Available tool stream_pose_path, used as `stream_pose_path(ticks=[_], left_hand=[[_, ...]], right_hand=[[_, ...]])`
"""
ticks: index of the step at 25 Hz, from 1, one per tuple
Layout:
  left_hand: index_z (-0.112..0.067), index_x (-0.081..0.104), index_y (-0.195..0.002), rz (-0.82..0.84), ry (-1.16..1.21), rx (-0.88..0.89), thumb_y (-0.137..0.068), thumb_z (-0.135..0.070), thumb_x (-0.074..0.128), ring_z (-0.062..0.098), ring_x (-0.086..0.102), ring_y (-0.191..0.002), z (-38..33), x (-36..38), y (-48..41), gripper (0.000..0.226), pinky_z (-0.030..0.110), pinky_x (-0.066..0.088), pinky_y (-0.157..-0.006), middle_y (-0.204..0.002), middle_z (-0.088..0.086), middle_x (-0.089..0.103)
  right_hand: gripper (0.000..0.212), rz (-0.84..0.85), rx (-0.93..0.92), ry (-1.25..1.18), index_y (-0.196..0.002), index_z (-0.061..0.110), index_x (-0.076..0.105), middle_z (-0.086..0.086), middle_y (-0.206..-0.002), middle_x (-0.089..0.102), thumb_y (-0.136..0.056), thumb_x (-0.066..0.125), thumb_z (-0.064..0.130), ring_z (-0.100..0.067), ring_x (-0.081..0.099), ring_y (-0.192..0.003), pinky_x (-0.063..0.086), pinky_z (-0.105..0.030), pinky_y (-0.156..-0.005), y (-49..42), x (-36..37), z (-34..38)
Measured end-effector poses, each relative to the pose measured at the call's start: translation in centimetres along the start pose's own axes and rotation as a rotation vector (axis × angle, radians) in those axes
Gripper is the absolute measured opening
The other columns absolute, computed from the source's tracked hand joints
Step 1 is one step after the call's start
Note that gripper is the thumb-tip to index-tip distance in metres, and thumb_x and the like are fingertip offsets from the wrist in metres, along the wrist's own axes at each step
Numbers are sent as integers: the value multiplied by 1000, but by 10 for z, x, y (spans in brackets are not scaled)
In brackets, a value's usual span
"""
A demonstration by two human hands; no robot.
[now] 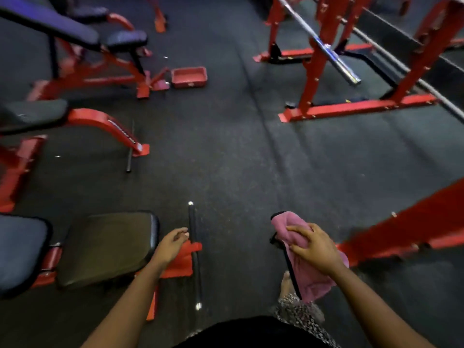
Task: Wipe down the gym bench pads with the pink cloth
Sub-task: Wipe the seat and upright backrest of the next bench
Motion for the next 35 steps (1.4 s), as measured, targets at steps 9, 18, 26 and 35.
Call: stream_pose_path(ticks=[9, 18, 26, 35], left_hand=[[3, 52, -127, -477, 415, -280, -96, -9, 48, 20, 50, -102, -89, -24, -106, 33, 32, 39, -90, -112, 13, 56], [1, 57, -123, -831, 634, -617, -95, -13, 51, 26, 54, -110, -65, -66, -197, 31, 21, 45, -88, -122, 13, 59], [-7, 57, -124, -810, 636, -617, -95, -22, 51, 23, 49, -123, -127, -236, -361, 33, 24, 34, -94, -132, 11, 55], [-20, 51, -130, -870, 770, -594, -97, -31, 45, 22, 43, -128, -134, -460, -527, 35, 28, 34, -96, -139, 5, 47]], right_hand=[[47, 317, -465, 224, -124, 45, 51, -3, -126, 47, -80, 66, 39, -21, 51, -108, 42, -30, -87, -343, -81, 51], [49, 526, -919, 333, -127, 40, 52, -8, -122, 49, -80, 66, 42, -26, 53, -106, 41, -32, -89, -587, -4, 290], [49, 654, -1085, 311, -125, 39, 55, -5, -122, 48, -79, 71, 36, -24, 51, -106, 37, -28, -83, -738, 50, 477], [55, 653, -1060, 245, -125, 34, 56, -9, -120, 52, -74, 76, 31, -29, 56, -104, 43, -32, -85, -913, 139, 689]])
Point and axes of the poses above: each hand's wrist, its own y-axis away from the middle knuckle, its own x-axis out of the palm, z = x × y, the point moved 4 cm from there along -y, towards the middle knuckle
